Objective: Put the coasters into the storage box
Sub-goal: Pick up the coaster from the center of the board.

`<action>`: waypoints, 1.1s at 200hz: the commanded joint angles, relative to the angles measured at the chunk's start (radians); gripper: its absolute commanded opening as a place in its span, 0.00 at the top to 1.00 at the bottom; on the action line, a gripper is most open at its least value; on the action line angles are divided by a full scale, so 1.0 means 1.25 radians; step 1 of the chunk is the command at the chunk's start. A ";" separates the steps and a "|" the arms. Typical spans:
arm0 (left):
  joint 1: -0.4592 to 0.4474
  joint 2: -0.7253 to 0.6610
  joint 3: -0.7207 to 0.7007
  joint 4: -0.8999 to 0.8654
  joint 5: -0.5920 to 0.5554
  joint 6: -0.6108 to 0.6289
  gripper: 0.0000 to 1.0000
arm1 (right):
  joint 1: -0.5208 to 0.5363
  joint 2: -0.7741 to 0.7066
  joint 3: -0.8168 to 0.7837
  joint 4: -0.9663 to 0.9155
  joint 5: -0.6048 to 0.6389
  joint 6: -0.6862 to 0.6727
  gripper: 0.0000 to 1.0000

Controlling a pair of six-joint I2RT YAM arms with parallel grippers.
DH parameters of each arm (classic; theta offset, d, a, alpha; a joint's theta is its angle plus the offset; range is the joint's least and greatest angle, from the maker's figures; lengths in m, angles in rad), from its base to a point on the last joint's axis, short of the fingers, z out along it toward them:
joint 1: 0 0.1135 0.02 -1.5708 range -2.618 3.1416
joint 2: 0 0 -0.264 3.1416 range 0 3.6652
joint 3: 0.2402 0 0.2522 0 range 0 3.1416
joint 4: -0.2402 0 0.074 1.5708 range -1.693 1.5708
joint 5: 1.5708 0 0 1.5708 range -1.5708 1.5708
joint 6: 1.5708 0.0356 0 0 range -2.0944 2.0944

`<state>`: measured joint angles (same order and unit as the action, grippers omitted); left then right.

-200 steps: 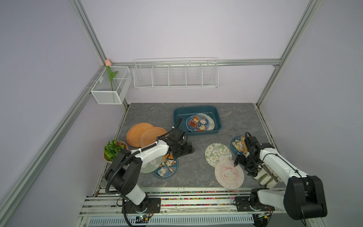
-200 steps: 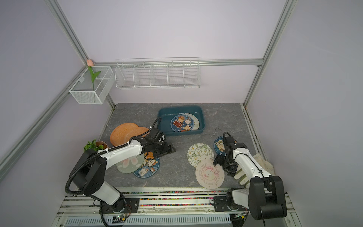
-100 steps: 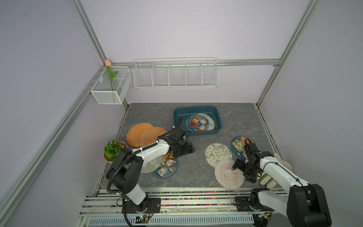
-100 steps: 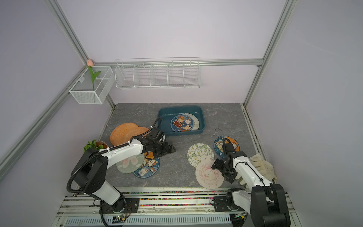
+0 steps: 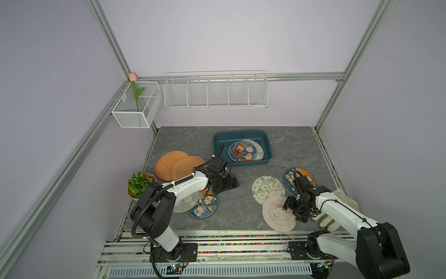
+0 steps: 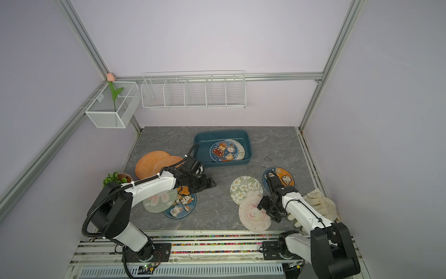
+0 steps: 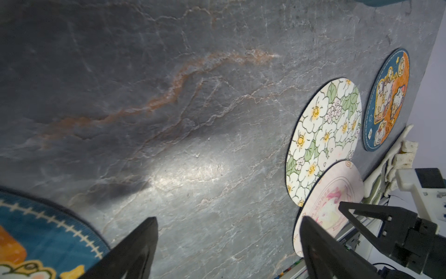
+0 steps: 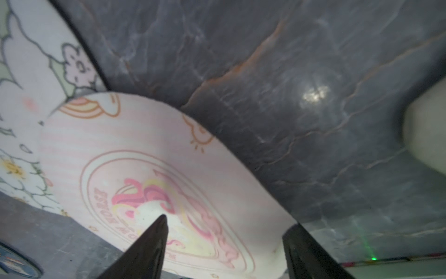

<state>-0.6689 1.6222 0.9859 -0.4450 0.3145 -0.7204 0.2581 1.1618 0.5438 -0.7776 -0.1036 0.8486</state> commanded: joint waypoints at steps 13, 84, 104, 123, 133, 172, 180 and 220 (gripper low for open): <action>-0.004 -0.003 0.020 -0.013 0.000 0.019 0.08 | 0.013 0.016 -0.008 0.036 -0.016 0.026 0.46; -0.003 -0.007 0.018 -0.015 0.000 0.024 0.08 | 0.023 -0.005 0.061 -0.019 0.017 -0.011 0.87; -0.003 -0.007 0.018 -0.015 0.000 0.026 0.08 | 0.026 -0.009 0.093 -0.039 0.018 -0.025 0.93; -0.002 -0.007 0.018 -0.016 -0.001 0.028 0.08 | 0.029 -0.015 0.121 -0.053 0.009 -0.033 0.93; -0.001 -0.007 0.016 -0.013 -0.001 0.028 0.08 | 0.032 -0.019 0.137 -0.062 0.002 -0.035 0.93; 0.008 -0.006 0.011 -0.004 0.006 0.027 0.08 | 0.041 -0.022 0.220 -0.090 -0.046 -0.063 0.93; 0.010 -0.005 0.011 -0.003 0.008 0.027 0.08 | 0.043 -0.019 0.245 -0.096 -0.057 -0.069 0.93; 0.015 -0.008 0.005 0.007 0.010 0.024 0.08 | 0.060 0.033 0.385 -0.093 -0.106 -0.091 0.93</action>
<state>-0.6582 1.6222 0.9855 -0.4446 0.3157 -0.6983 0.3195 1.1660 0.9375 -0.8913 -0.1783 0.7609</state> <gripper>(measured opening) 0.924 0.077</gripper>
